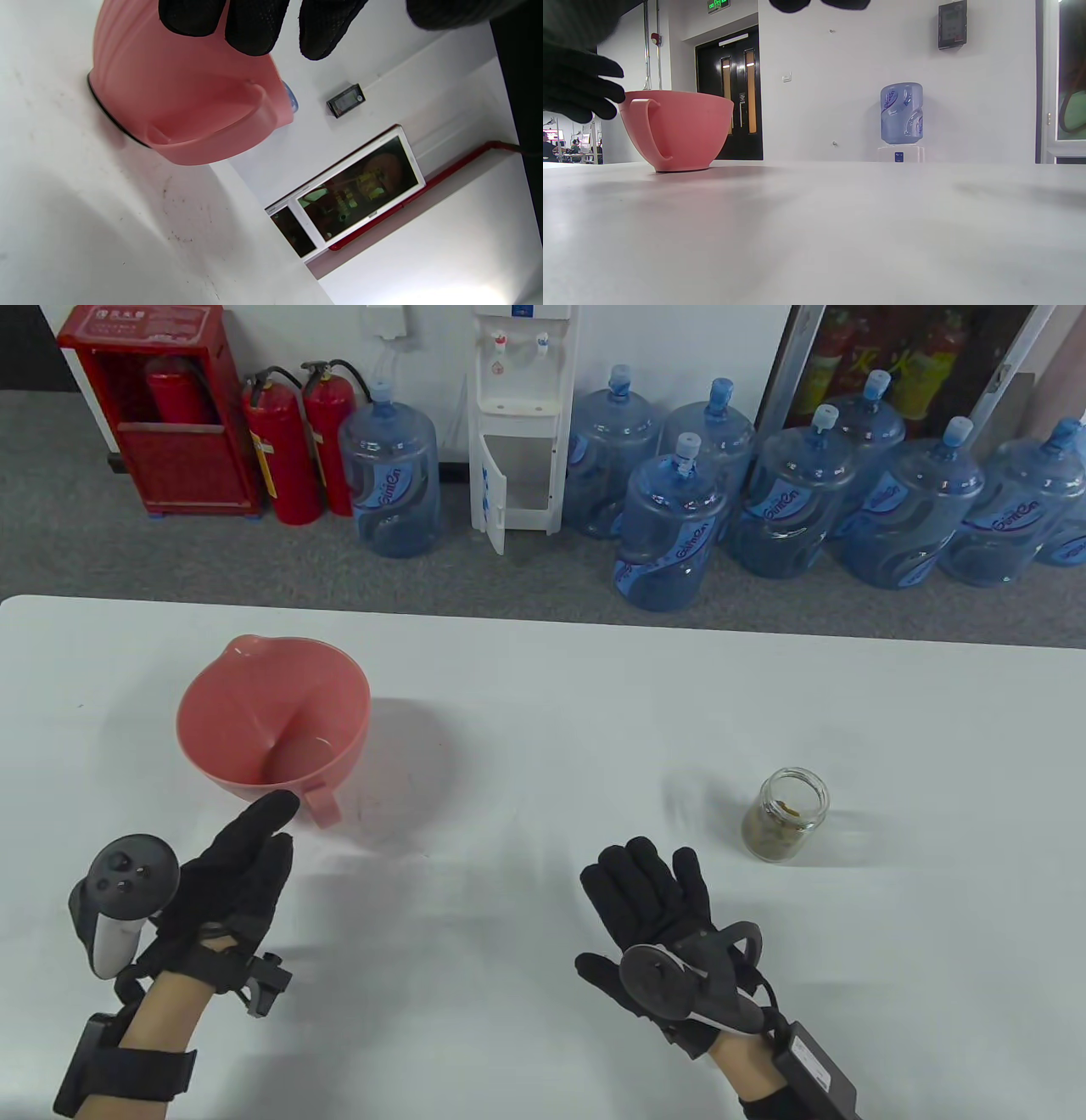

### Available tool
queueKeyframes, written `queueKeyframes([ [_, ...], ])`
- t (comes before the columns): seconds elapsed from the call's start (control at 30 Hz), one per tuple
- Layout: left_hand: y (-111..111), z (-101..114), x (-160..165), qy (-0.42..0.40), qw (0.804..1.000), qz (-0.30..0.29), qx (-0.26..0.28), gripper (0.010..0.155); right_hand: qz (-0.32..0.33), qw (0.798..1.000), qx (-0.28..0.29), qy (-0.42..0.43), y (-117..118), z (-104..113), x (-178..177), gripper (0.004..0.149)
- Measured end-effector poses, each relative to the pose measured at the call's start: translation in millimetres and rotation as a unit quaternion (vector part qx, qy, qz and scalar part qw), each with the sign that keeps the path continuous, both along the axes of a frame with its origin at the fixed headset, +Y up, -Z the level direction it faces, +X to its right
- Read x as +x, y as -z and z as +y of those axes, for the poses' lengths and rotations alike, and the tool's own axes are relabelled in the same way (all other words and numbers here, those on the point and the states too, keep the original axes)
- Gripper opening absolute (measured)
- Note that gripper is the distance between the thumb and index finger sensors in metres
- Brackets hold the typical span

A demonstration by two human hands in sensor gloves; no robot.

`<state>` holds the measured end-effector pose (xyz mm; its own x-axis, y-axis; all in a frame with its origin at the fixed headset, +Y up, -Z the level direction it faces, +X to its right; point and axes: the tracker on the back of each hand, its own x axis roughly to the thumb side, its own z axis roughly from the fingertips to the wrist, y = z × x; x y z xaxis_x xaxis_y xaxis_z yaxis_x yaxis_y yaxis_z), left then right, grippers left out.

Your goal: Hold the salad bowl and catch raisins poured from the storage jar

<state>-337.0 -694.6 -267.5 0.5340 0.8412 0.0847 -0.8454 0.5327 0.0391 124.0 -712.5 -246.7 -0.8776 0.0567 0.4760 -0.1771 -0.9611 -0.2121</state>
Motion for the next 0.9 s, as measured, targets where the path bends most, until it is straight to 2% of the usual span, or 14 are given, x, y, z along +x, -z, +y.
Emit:
queueKeyframes([
  [0.27,17,-26,4,0.001,0.999,0.024,-0.049,0.070,0.001,1.000,0.000,-0.001,-1,1,0,0.091],
  [0.37,23,-33,9,-0.027,0.996,0.069,-0.047,0.070,0.001,1.000,-0.002,-0.001,-2,1,0,0.090],
  [0.47,30,-38,19,-0.050,0.993,0.084,-0.060,0.069,0.002,1.000,-0.001,-0.002,-2,2,0,0.089],
  [0.6,40,-41,31,-0.059,0.990,0.099,-0.087,0.071,0.002,1.000,-0.002,0.000,-2,2,1,0.088],
  [0.77,54,-46,42,-0.096,0.973,0.115,-0.177,0.075,0.003,1.000,-0.005,-0.005,-3,1,1,0.087],
  [0.87,62,-44,39,-0.064,0.970,0.136,-0.192,0.075,0.007,1.000,-0.010,-0.007,-4,-1,1,0.087],
  [0.9,64,-40,38,-0.047,0.972,0.144,-0.182,0.072,0.007,1.000,-0.009,-0.008,-4,-1,1,0.087],
])
